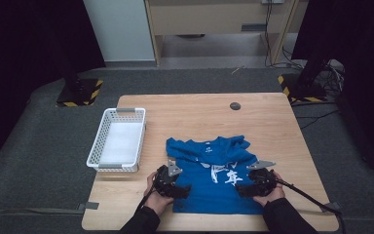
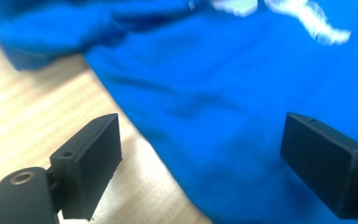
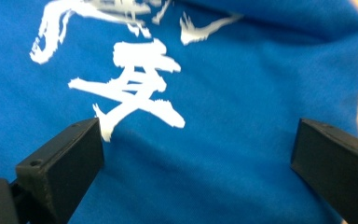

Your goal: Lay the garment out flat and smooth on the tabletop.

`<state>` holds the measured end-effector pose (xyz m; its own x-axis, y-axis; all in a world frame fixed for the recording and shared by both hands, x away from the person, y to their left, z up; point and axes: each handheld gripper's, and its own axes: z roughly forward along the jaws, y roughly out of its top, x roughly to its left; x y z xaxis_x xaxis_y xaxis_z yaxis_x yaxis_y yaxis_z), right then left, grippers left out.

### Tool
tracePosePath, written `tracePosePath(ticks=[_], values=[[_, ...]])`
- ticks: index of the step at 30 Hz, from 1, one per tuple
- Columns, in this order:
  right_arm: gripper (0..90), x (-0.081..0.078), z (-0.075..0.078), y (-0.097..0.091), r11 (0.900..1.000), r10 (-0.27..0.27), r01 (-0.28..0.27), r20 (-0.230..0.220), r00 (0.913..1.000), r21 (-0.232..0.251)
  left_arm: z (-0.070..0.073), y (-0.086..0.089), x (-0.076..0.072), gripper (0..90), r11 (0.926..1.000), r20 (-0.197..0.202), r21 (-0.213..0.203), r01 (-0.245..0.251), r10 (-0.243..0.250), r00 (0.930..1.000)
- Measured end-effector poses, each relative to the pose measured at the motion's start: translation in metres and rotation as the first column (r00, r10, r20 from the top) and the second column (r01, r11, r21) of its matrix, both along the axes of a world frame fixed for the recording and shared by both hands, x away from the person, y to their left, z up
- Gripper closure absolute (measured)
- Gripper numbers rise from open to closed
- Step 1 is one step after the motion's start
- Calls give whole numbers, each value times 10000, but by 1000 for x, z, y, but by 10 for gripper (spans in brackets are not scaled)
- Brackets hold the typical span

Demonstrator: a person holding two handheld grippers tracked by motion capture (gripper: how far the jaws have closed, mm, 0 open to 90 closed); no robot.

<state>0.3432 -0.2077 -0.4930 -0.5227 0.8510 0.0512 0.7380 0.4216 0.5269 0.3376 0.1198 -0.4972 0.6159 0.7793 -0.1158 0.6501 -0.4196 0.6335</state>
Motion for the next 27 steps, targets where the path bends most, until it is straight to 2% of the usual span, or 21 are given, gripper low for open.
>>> tracePosePath(ticks=[2, 5, 9, 13, 15, 19, 22, 25, 27], values=[[40, 0, 5, -2, 9996, -78, 70, 269, 9996, 284, 6, 5, 4, 129, 9991, 217, -367, -223, 231, 9995], [62, 3, 12, -6, 9969, -133, 72, 762, 9970, 789, 14, 11, 12, 148, 9963, 330, -758, -397, 423, 9986], [82, 10, 21, -12, 9921, -180, 35, 1150, 9932, 1257, 21, 16, 23, 170, 9953, 472, -839, -488, 529, 9975], [129, 19, 32, -20, 9785, -532, 225, 1458, 9879, 2048, 27, 20, 34, 188, 9936, 595, -951, -603, 661, 9960], [140, 23, 37, -23, 9763, -593, 241, 1587, 9855, 2151, 30, 22, 40, 195, 9918, 655, -1083, -675, 749, 9950], [153, 34, 47, -22, 9771, -555, 137, 1920, 9798, 2125, 35, 24, 52, 206, 9915, 814, -1036, -782, 868, 9929], [175, 43, 53, -22, 9723, -660, 164, 2069, 9761, 2330, 39, 23, 59, 220, 9904, 817, -1087, -859, 951, 9921], [195, 53, 59, -21, 9690, -583, 60, 2054, 9769, 2469, 43, 20, 66, 229, 9898, 964, -1119, -888, 997, 9903], [185, 59, 62, -19, 9710, -568, 46, 2118, 9757, 2391, 47, 17, 71, 226, 9904, 1041, -1061, -886, 997, 9896]])
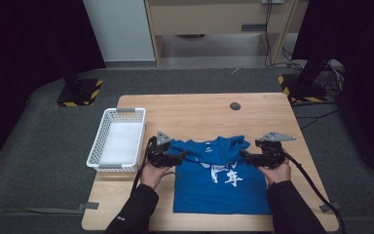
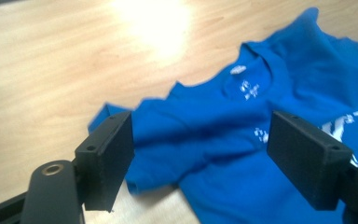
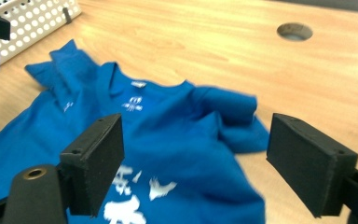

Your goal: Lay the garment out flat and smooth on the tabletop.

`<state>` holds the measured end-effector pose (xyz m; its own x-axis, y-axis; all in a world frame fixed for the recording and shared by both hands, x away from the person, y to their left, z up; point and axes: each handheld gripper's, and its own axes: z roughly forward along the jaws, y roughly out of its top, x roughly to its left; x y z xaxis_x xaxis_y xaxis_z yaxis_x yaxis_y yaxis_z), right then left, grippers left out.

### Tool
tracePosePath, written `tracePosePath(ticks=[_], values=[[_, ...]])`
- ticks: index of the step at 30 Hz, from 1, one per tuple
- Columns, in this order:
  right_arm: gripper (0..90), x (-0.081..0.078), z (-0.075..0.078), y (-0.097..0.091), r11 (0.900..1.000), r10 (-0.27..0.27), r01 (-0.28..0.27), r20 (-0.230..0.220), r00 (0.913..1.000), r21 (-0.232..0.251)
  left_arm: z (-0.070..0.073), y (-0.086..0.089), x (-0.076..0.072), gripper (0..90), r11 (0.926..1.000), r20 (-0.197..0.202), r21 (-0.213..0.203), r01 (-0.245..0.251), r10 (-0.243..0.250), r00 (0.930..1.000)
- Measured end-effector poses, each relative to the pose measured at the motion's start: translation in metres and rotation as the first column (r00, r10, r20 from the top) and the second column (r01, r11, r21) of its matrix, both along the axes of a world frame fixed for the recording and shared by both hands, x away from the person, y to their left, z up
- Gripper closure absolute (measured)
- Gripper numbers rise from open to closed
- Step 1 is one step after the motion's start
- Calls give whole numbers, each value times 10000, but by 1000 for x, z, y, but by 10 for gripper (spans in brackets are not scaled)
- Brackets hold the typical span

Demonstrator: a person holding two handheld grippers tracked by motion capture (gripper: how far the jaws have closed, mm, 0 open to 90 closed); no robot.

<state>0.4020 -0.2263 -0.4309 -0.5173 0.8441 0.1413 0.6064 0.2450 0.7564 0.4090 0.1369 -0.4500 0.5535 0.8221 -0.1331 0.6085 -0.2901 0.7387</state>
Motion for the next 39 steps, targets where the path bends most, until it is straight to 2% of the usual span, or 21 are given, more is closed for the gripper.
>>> tracePosePath(ticks=[2, 5, 6, 7, 13, 18, 19, 21, 23, 26, 28, 35, 39], values=[[177, 6, 3, 2, 10000, 21, -21, -17, 10000, 33, 3, -2, 5, 228, 10000, 102, -80, -4, 5, 9999], [187, 12, 9, 5, 9999, -42, 39, 194, 9998, 143, 7, -3, 12, 222, 9999, 185, -106, 15, -13, 9998], [187, 14, 10, 6, 9999, -8, 5, 161, 9999, 161, 9, -3, 14, 228, 9996, 284, -281, -40, 48, 9996], [187, 14, 10, 6, 9999, -8, 5, 161, 9999, 161, 9, -3, 14, 232, 9996, 284, -281, -40, 48, 9996], [194, 30, 19, 17, 9997, 235, -233, 357, 9991, -61, 15, -3, 26, 222, 9990, 338, -414, -150, 164, 9993], [204, 38, 20, 23, 9996, 286, -283, 482, 9984, -72, 17, -7, 33, 221, 9996, 302, -258, -147, 155, 9994], [207, 42, 20, 28, 9993, 310, -300, 485, 9983, -210, 18, -10, 37, 226, 9995, 416, -269, -155, 166, 9990], [211, 46, 19, 32, 9991, 351, -338, 480, 9982, -271, 18, -14, 41, 230, 9998, 397, -183, -96, 103, 9992], [242, 50, 17, 34, 9991, 341, -328, 517, 9981, -258, 18, -18, 45, 233, 9999, 433, -137, -18, 24, 9991], [267, 57, 12, 38, 9983, 376, -356, 449, 9983, -453, 13, -25, 50, 249, 9998, 403, -192, 88, -81, 9992], [271, 61, 7, 42, 9976, 399, -379, 344, 9986, -573, 6, -29, 53, 256, 9998, 248, -161, 134, -130, 9996], [307, 80, -17, 50, 9985, 324, -327, -89, 9994, -437, -20, -37, 66, 276, 9997, -254, 119, 200, -197, 9995], [338, 87, -33, 55, 9990, 243, -258, -401, 9989, -373, -35, -39, 72, 293, 9994, -681, 233, 251, -235, 9974]])
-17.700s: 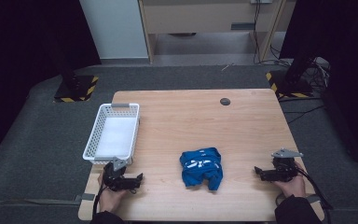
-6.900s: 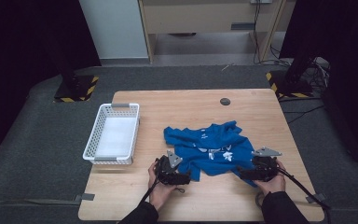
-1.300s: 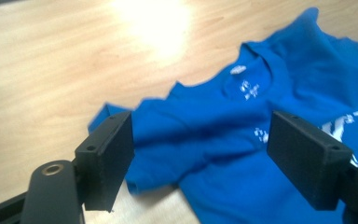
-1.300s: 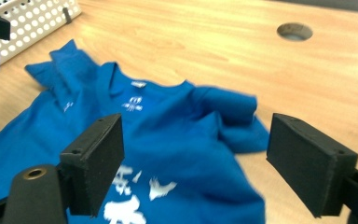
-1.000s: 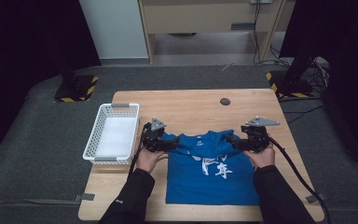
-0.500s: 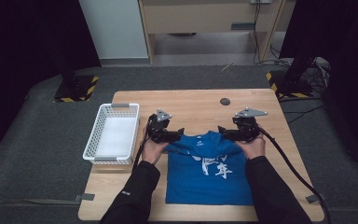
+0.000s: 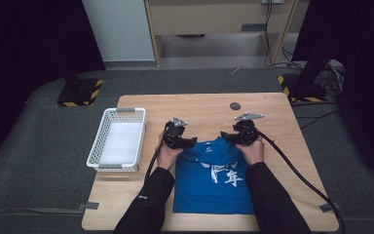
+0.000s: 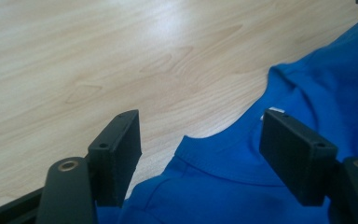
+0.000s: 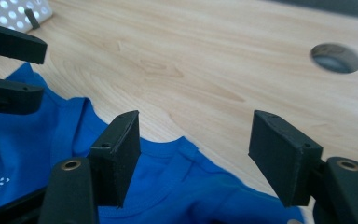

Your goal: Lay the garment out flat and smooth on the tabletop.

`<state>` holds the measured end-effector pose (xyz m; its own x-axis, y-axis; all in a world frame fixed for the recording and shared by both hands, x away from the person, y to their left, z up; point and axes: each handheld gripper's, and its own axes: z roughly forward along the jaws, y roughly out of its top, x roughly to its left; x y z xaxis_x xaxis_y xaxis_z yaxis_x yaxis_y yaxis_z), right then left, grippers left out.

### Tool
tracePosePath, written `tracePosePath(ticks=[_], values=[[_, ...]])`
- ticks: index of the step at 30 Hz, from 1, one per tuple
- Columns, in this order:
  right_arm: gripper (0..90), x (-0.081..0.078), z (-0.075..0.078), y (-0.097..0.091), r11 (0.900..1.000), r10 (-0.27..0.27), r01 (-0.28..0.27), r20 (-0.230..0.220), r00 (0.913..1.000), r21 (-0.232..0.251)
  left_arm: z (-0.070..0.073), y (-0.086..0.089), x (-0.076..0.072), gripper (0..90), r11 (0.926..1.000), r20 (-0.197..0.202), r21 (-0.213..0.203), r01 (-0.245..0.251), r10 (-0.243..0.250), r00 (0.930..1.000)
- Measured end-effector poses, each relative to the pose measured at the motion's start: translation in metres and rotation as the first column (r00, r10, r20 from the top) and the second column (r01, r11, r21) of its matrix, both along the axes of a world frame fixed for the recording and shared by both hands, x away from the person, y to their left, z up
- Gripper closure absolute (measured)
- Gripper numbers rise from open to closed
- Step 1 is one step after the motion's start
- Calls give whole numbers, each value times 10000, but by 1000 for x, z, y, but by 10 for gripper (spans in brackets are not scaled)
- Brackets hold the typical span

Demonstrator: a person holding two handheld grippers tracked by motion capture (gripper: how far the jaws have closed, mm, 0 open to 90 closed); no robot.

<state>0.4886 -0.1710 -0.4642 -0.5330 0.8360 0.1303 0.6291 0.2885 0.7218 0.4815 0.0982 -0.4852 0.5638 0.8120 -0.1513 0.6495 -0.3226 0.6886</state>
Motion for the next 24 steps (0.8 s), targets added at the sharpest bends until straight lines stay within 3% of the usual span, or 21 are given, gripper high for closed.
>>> tracePosePath(ticks=[3, 9, 12, 16, 21, 24], values=[[347, 2, -12, 7, 9999, 114, -116, -183, 9998, -117, -8, -1, 3, 310, 9999, -258, -8, 135, -135, 9996], [352, 3, -33, 14, 9921, 329, -399, -604, 9976, -1185, -20, 0, 5, 344, 9972, -507, 715, 235, -199, 9985], [360, 4, -36, 12, 9863, 346, -453, -691, 9970, -1584, -26, 4, 5, 359, 9973, -607, 709, 178, -135, 9981], [371, 6, -38, 11, 9844, 239, -374, -794, 9966, -1719, -31, 6, 5, 381, 9968, -698, 784, 170, -115, 9975], [375, 10, -44, 9, 9781, 168, -347, -880, 9960, -2050, -32, 7, 6, 439, 9946, -429, 1023, 174, -131, 9990], [399, 10, -45, 10, 9790, 159, -326, -836, 9964, -2014, -32, 7, 6, 477, 9944, -359, 1025, 240, -204, 9991]])
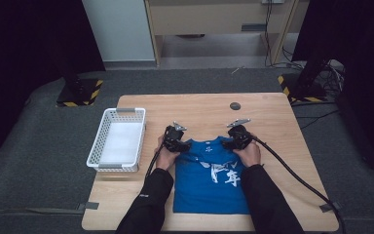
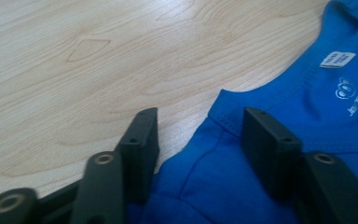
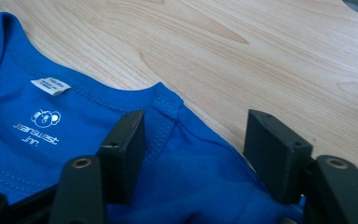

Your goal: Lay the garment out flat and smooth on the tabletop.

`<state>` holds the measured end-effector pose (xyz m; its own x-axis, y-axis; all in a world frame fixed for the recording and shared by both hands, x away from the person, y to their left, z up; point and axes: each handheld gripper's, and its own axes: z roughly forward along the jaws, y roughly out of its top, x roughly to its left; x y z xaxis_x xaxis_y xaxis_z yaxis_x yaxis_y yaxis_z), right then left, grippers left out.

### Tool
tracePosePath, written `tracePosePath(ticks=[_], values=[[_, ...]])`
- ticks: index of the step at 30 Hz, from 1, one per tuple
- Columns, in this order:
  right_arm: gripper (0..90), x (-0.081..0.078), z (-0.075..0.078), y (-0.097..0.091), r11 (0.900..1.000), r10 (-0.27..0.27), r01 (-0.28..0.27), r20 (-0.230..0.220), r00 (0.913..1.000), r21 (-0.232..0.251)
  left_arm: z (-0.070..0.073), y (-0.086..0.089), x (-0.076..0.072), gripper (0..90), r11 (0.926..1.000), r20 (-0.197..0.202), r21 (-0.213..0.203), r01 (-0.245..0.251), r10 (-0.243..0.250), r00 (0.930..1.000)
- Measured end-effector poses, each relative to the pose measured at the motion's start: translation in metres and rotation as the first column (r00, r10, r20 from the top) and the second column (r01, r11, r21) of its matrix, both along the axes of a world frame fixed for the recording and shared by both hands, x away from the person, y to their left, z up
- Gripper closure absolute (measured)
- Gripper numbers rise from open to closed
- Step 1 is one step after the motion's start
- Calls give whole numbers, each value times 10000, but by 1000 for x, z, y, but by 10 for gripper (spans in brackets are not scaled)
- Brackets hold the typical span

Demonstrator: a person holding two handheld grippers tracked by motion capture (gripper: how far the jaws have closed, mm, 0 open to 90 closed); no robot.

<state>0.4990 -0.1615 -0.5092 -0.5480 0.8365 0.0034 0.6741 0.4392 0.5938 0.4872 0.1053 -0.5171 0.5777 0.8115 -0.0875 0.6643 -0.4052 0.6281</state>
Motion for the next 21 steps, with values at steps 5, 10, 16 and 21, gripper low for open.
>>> tracePosePath(ticks=[5, 10, 16, 21], values=[[510, 0, 0, 0, 9994, 154, -149, -153, 9998, 325, 0, -4, -3, 630, 9997, 143, -109, 233, -231, 9996], [671, 0, -1, 0, 9966, 336, -307, -367, 9988, 768, -1, -8, -4, 767, 9992, 217, -240, 332, -327, 9992], [808, -4, -2, 4, 9957, 348, -343, -49, 9994, 856, 0, -12, -6, 842, 9989, 416, 84, 460, -463, 9981], [835, -6, 1, 5, 9970, 163, -187, 316, 9994, 753, 2, -13, -4, 860, 9997, 542, 175, 198, -207, 9983]])
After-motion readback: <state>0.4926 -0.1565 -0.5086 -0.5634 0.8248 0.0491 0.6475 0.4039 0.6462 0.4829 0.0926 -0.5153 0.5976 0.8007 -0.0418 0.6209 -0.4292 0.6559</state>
